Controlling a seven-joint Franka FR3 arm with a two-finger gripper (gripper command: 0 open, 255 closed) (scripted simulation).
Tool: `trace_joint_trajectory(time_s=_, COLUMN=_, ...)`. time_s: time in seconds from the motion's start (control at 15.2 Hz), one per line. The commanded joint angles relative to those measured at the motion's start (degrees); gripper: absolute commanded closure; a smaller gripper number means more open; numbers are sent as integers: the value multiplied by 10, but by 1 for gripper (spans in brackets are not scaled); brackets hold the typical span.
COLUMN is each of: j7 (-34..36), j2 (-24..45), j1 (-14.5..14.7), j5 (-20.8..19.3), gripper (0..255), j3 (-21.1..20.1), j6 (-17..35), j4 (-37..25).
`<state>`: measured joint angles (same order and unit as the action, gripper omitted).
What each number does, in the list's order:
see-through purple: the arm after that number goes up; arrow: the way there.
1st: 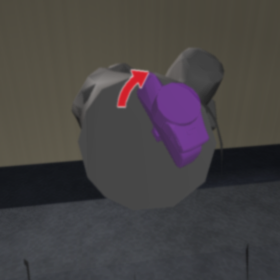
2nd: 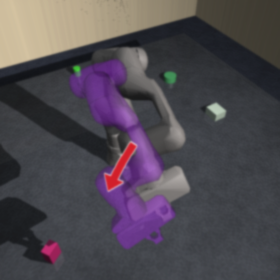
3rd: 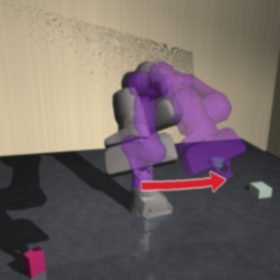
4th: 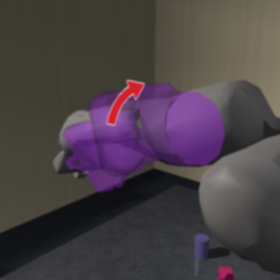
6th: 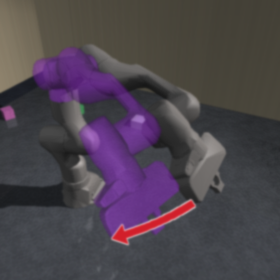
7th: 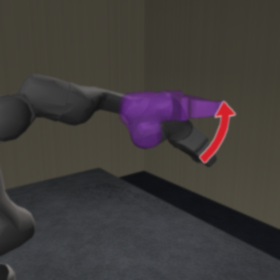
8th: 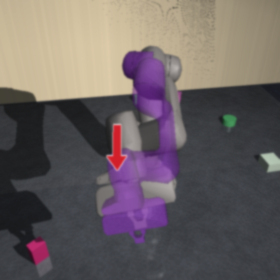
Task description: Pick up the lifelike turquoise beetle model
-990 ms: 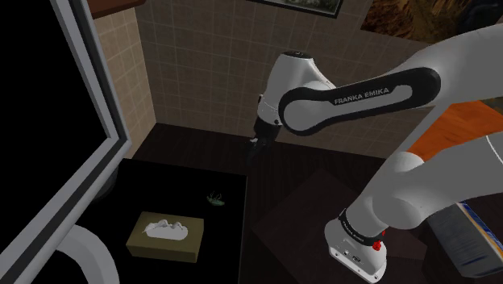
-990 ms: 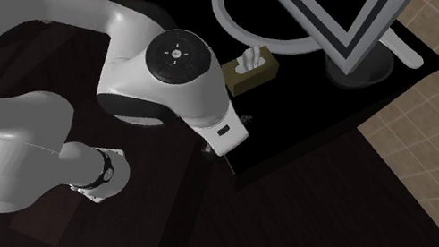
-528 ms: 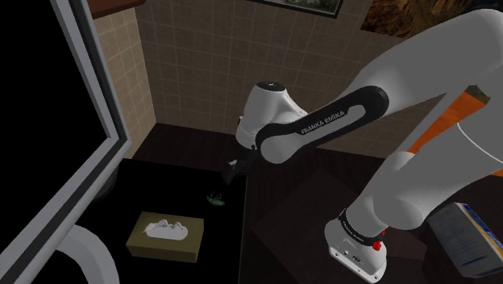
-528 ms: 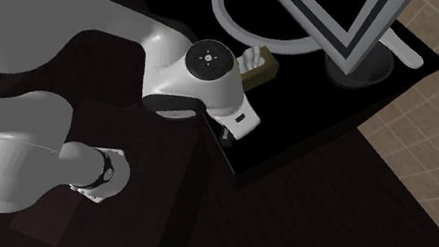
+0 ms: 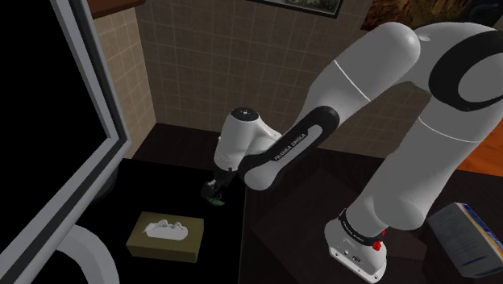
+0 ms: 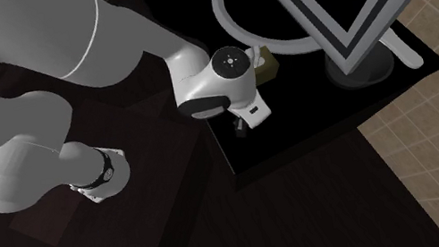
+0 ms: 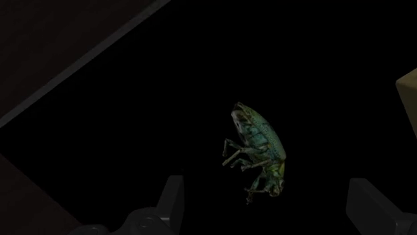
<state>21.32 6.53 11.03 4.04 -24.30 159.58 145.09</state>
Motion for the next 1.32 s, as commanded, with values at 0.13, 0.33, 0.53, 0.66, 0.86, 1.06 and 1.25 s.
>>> trace_joint_trajectory(time_s=0.13, j7=25, j2=39, j1=11, j5=-35, gripper=0, j3=13, j6=33, j4=-5)
trace_joint_trajectory(time_s=0.33, j7=41, j2=65, j1=21, j5=-58, gripper=0, j3=28, j6=56, j4=-7)
trace_joint_trajectory(time_s=0.53, j7=43, j2=71, j1=24, j5=-63, gripper=255, j3=32, j6=62, j4=-6)
trace_joint_trajectory(time_s=0.66, j7=44, j2=72, j1=25, j5=-63, gripper=255, j3=32, j6=62, j4=-8)
trace_joint_trajectory(time_s=0.86, j7=44, j2=72, j1=25, j5=-63, gripper=255, j3=32, j6=62, j4=-7)
trace_joint_trajectory(time_s=1.06, j7=45, j2=72, j1=25, j5=-64, gripper=255, j3=33, j6=62, j4=-8)
trace_joint_trajectory(time_s=1.25, j7=34, j2=53, j1=15, j5=-48, gripper=255, j3=20, j6=45, j4=-6)
